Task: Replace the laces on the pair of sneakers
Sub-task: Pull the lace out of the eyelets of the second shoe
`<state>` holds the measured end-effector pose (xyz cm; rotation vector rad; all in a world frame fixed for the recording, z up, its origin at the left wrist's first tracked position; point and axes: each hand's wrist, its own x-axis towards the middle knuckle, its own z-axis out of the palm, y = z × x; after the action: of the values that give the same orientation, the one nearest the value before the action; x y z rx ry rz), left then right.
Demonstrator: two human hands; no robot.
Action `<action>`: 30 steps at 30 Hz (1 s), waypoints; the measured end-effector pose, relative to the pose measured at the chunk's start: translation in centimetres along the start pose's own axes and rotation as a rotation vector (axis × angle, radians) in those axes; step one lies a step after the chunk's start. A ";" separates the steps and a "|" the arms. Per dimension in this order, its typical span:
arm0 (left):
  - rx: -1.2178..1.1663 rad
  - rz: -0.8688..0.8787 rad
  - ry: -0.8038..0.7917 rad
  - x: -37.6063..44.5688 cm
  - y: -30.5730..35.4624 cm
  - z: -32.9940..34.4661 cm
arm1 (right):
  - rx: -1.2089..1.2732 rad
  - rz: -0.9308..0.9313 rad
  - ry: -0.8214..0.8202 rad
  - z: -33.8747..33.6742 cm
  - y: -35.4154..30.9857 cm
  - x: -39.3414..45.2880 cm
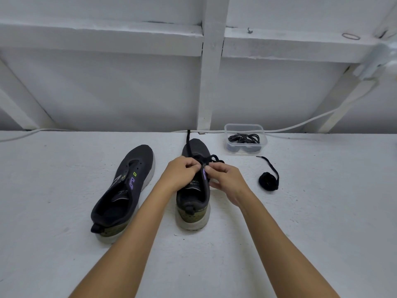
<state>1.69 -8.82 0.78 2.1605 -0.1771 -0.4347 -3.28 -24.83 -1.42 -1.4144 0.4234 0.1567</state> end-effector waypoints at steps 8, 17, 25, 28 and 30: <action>-0.066 -0.008 0.047 0.0 0.0 0.8 | -0.179 -0.078 0.044 0.7 -0.2 0.3; 0.003 0.015 0.019 0.3 -0.2 0.3 | -0.275 -0.080 0.056 0.8 -0.9 0.3; -0.150 0.004 0.109 -0.8 -1.2 0.0 | -0.058 -0.005 0.114 0.8 -1.0 -0.5; -0.175 0.001 0.115 -1.2 -1.5 0.0 | 0.036 0.047 0.176 0.7 -1.4 -0.5; -0.179 -0.011 0.139 -1.4 -1.7 0.1 | 0.020 0.065 0.193 0.5 -1.5 -0.7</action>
<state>0.26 -7.51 -0.31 2.0077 -0.0468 -0.2935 -3.29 -24.52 0.30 -1.4021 0.6289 0.0682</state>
